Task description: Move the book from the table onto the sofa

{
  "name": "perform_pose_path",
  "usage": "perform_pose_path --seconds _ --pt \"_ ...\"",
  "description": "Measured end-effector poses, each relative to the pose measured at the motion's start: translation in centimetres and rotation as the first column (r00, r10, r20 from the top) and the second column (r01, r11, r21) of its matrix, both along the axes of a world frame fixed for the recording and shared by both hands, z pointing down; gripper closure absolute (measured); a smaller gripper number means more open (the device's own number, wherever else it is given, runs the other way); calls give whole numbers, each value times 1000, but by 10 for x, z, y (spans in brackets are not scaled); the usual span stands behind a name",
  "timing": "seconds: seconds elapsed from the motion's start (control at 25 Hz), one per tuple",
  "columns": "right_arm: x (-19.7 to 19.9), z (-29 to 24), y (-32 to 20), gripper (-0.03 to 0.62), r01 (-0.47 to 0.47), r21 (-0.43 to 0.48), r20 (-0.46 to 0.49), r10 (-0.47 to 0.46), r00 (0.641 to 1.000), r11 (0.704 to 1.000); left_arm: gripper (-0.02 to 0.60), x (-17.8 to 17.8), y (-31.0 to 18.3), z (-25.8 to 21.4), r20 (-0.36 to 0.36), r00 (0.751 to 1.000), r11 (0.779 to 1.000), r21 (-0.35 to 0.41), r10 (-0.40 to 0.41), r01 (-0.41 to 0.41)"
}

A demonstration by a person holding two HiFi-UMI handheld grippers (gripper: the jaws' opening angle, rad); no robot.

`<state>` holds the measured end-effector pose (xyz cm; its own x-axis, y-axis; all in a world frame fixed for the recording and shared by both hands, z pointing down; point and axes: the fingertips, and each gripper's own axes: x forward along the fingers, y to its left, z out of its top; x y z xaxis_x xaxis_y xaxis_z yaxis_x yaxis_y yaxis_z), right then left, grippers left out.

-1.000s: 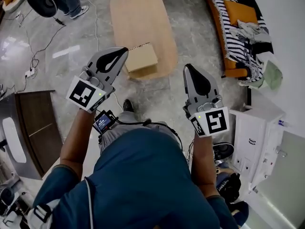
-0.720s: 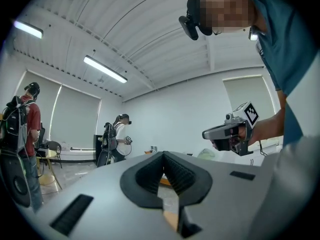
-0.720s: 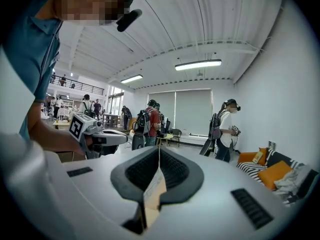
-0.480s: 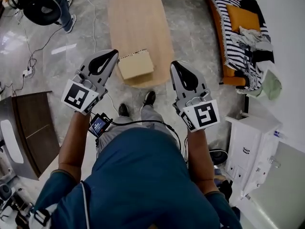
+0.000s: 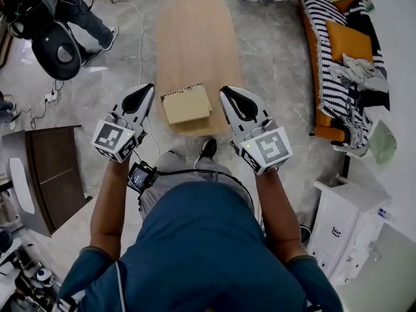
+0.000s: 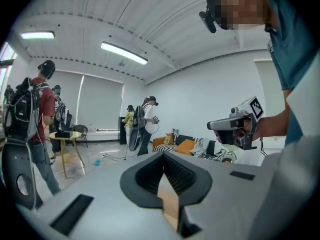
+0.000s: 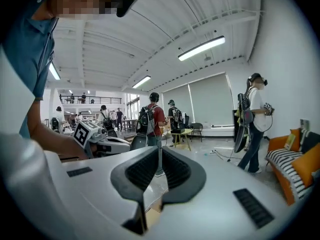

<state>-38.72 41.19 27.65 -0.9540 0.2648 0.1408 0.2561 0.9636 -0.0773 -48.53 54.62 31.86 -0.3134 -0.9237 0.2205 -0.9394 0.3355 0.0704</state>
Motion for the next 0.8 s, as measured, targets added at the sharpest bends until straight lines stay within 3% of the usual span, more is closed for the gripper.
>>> perform_pose_path --seconds 0.2,0.36,0.52,0.72,0.8 --pt "-21 52 -8 576 33 -49 -111 -39 993 998 577 -16 5 61 -144 987 997 -45 -73 67" --pt "-39 98 -10 568 39 -58 -202 -50 978 998 575 -37 16 117 -277 952 991 -64 -131 118" --pt "-60 148 -12 506 32 -88 -304 -57 951 996 555 -52 24 176 -391 904 984 -106 -175 145" --pt "-77 218 -18 463 -3 -162 -422 -66 904 987 473 -54 28 260 -549 806 974 -162 -220 155" --pt "-83 248 -19 441 -19 -189 -474 -74 877 982 445 -53 29 290 -581 780 970 -195 -233 144"
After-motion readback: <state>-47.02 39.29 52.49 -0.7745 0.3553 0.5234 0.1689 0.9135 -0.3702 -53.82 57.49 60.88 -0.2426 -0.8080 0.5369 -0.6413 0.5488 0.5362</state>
